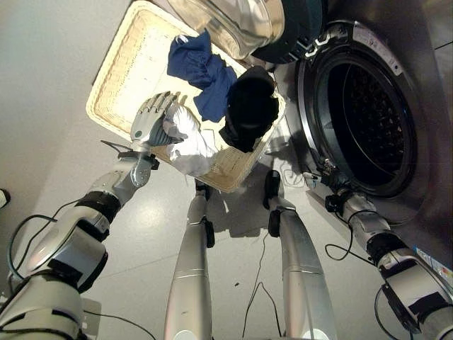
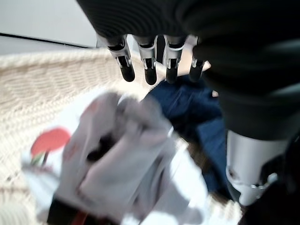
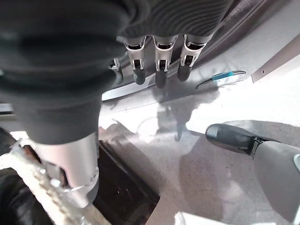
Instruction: Put the clothes into the washing machine.
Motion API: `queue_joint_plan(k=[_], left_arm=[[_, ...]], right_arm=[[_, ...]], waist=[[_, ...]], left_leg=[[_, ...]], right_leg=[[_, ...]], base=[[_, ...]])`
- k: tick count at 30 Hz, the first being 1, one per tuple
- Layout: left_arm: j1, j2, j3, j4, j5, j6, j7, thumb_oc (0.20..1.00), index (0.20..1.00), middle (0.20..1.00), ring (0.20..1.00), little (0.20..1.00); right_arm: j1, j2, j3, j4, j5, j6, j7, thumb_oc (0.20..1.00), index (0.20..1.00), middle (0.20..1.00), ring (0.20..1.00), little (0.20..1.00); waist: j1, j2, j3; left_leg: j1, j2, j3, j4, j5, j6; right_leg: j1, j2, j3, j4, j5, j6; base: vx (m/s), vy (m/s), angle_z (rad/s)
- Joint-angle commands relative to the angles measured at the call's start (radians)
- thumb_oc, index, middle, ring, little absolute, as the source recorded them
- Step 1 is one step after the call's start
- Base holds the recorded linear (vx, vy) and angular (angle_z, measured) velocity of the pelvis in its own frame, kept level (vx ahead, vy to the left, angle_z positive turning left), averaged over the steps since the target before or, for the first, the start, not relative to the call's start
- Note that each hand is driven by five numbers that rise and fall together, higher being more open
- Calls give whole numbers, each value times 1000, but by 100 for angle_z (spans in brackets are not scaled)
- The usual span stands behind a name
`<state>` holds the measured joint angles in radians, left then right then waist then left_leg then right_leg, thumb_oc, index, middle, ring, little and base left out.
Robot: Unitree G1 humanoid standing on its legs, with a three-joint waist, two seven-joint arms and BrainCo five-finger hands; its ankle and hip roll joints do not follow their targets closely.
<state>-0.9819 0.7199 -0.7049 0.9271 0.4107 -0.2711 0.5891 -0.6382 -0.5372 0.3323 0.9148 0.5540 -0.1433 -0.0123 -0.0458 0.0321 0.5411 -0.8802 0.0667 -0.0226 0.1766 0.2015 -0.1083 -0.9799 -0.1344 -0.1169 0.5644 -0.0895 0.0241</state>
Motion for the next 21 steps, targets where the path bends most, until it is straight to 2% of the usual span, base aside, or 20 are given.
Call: queue_joint_plan(k=[1, 7, 15, 21], left_arm=[[-37, 29, 27, 2, -43, 33, -79, 1000, 1000, 1000, 1000, 1000], [-70, 32, -1, 53, -60, 80, -168, 1000, 1000, 1000, 1000, 1000], [-118, 40, -31, 119, -21, 127, -200, 1000, 1000, 1000, 1000, 1000], [-130, 27, -62, 169, -9, 149, -334, 1000, 1000, 1000, 1000, 1000]], right_arm=[[13, -46, 31, -44, 32, -20, 12, 1000, 1000, 1000, 1000, 1000], [-16, -60, 48, -58, 49, -15, 7, 1000, 1000, 1000, 1000, 1000], [-39, -78, 62, -64, 67, -16, 18, 1000, 1000, 1000, 1000, 1000], [-61, -73, 79, -72, 79, -15, 4, 1000, 1000, 1000, 1000, 1000]], waist=[[10, -35, -21], [2, -43, -21], [-7, -52, -21], [-12, -61, -21]], left_leg=[[-14, -39, 36, 159, -155, 8], [-44, -34, 35, 170, -150, -2], [-75, -30, 31, 185, -148, -9], [-89, -30, 27, 184, -147, -11]], right_leg=[[45, 46, 23, -185, 142, 107], [21, 48, 23, -183, 146, 106], [-6, 52, 29, -172, 142, 104], [-18, 56, 34, -175, 144, 105]], base=[[0, 0, 0], [0, 0, 0], [0, 0, 0], [0, 0, 0]])
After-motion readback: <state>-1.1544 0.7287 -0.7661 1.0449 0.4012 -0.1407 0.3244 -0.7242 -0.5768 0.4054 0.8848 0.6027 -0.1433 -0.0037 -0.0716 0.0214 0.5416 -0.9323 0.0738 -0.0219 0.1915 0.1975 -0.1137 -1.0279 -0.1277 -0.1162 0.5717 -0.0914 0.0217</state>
